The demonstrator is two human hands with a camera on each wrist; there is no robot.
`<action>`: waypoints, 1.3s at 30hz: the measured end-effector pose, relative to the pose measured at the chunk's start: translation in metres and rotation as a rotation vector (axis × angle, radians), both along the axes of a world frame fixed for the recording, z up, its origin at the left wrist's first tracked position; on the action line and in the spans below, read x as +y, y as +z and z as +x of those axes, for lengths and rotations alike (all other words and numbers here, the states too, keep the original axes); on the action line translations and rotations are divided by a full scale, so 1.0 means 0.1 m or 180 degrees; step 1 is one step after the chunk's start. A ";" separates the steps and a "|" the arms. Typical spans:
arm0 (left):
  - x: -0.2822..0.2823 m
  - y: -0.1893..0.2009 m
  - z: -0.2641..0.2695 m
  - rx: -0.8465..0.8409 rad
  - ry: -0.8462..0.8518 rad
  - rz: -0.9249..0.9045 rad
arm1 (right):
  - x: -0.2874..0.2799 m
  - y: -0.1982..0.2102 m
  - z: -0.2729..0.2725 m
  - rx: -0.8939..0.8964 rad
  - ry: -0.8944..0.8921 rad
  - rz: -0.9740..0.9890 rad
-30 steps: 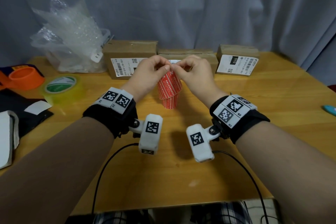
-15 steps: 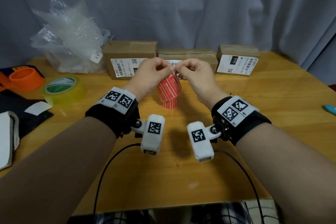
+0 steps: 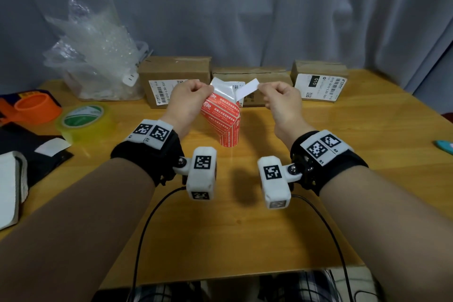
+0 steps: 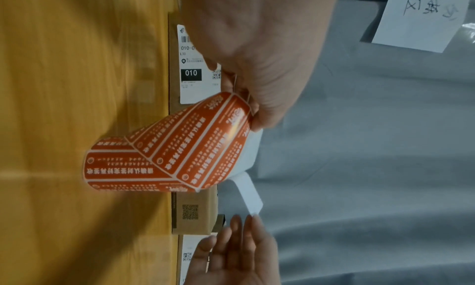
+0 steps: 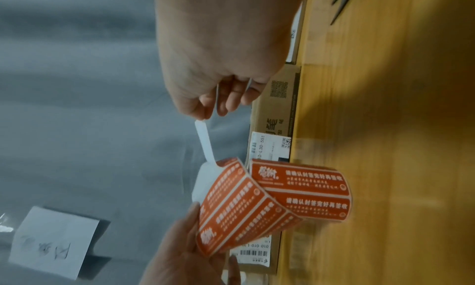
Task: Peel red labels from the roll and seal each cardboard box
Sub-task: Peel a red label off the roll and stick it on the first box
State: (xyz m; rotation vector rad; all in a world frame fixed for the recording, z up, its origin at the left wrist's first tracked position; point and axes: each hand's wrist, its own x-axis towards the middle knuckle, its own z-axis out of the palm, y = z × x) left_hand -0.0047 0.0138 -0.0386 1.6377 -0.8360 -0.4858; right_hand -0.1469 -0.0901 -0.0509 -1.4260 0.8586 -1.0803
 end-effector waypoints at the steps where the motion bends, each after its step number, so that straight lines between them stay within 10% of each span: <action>1: 0.01 0.00 0.02 0.0049 0.0059 -0.0018 | -0.03 -0.01 -0.02 -0.0041 -0.0081 0.0081; 18: 0.06 0.07 -0.35 -0.0914 -0.0995 0.0547 | -0.06 0.06 -0.38 -0.0122 -0.0733 -0.0293; 22: 0.09 0.10 -0.47 -0.1040 -0.1021 0.0718 | 0.10 0.16 -0.47 -0.0041 -0.0452 -0.0954; 33: 0.35 0.75 -0.71 0.0761 -0.0712 0.0073 | 0.52 0.55 -0.46 0.0921 -0.0415 -0.4040; 39: 0.43 0.83 -0.65 0.0388 -0.0444 -0.0131 | 0.57 0.63 -0.40 0.1258 -0.0263 -0.4266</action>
